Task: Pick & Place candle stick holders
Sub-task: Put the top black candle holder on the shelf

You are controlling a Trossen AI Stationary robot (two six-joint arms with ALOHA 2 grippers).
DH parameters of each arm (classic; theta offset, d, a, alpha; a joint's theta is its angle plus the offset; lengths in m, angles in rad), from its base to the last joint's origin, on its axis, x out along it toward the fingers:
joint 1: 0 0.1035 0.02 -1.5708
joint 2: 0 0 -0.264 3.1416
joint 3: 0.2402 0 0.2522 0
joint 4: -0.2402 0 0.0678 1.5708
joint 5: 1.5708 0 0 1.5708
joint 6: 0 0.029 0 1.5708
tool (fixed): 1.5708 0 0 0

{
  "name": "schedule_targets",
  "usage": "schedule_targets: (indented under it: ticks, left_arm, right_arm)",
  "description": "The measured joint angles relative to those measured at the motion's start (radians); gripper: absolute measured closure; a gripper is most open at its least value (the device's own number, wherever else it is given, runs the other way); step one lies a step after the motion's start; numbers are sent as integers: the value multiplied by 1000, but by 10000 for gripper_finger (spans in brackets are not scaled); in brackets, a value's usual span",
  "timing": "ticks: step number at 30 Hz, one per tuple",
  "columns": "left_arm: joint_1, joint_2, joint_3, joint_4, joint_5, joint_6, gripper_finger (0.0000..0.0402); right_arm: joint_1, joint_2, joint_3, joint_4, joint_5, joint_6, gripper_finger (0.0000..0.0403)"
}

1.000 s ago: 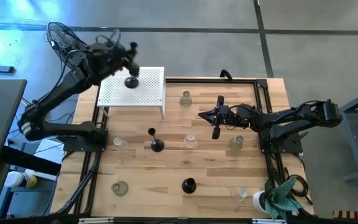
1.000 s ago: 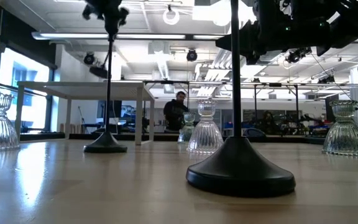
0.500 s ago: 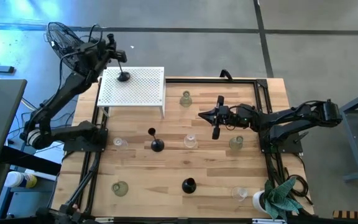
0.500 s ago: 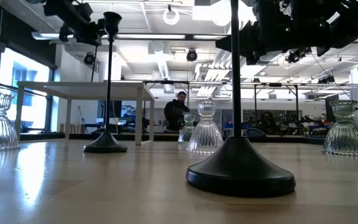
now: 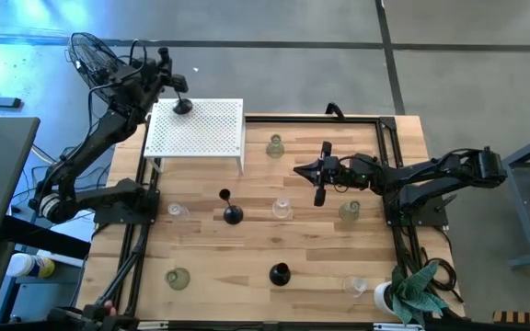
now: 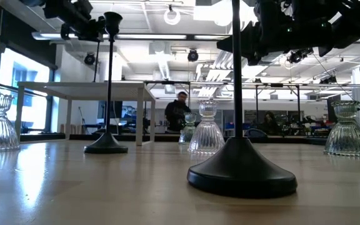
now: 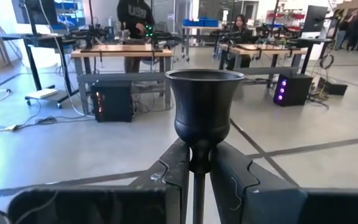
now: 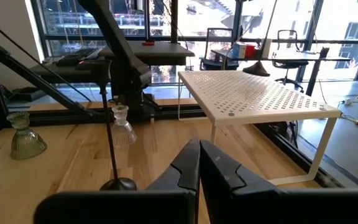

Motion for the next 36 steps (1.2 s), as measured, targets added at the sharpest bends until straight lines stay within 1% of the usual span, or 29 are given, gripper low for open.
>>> schedule_targets:
  ticks: [6,13,17,23,28,36]
  left_arm:
    - [0,10,0,6,-29,45,357]
    - [-10,14,-1,6,-81,8,357]
    - [-64,21,-1,5,-171,16,357]
    - [-128,26,-2,-1,-345,70,357]
    - [-132,28,-2,4,-375,77,357]
    - [-132,75,-1,37,-461,119,357]
  right_arm:
    - [0,0,0,-8,0,0,400]
    - [0,0,0,-8,0,-5,401]
    - [0,0,0,-8,0,-6,402]
    - [0,0,0,-8,0,-6,401]
    - [0,0,0,-7,-3,-7,401]
    - [0,0,0,-7,-3,-7,400]
